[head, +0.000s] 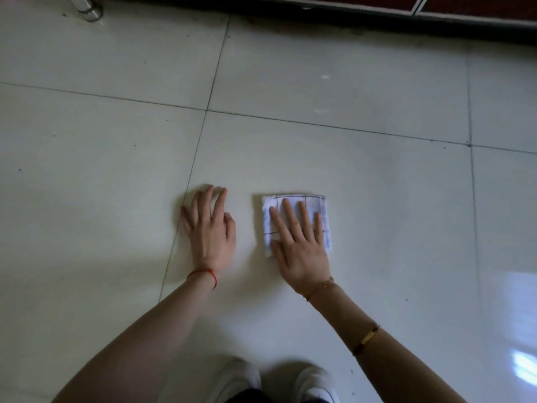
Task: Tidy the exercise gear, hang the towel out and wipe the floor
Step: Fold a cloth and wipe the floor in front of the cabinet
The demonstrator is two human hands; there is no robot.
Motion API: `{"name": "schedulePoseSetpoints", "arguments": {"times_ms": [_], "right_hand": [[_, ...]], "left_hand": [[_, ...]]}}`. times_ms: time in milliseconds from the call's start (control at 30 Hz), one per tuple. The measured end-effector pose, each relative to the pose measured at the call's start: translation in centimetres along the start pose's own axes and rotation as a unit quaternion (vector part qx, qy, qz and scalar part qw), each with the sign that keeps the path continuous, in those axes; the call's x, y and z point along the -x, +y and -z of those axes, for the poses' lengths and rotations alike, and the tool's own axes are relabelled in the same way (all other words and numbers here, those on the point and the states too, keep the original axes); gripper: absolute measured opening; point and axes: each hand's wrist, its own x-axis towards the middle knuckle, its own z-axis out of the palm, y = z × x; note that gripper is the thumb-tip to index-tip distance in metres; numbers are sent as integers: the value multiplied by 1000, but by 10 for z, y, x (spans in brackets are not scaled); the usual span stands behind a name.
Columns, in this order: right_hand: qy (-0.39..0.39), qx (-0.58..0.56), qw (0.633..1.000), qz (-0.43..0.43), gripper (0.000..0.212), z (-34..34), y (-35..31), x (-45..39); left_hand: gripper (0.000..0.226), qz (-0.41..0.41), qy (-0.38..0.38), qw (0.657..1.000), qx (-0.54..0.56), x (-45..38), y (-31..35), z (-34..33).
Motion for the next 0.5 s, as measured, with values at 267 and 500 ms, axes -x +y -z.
{"name": "schedulePoseSetpoints", "arguments": {"times_ms": [267,500], "right_hand": [[-6,0,979,-206,64,30,80,-23],[-16,3,994,-112,62,32,72,-72]], "left_hand": [[52,-86,-27,996,20,-16,71,-23],[53,-82,6,996,-17,-17,74,-33]]}}
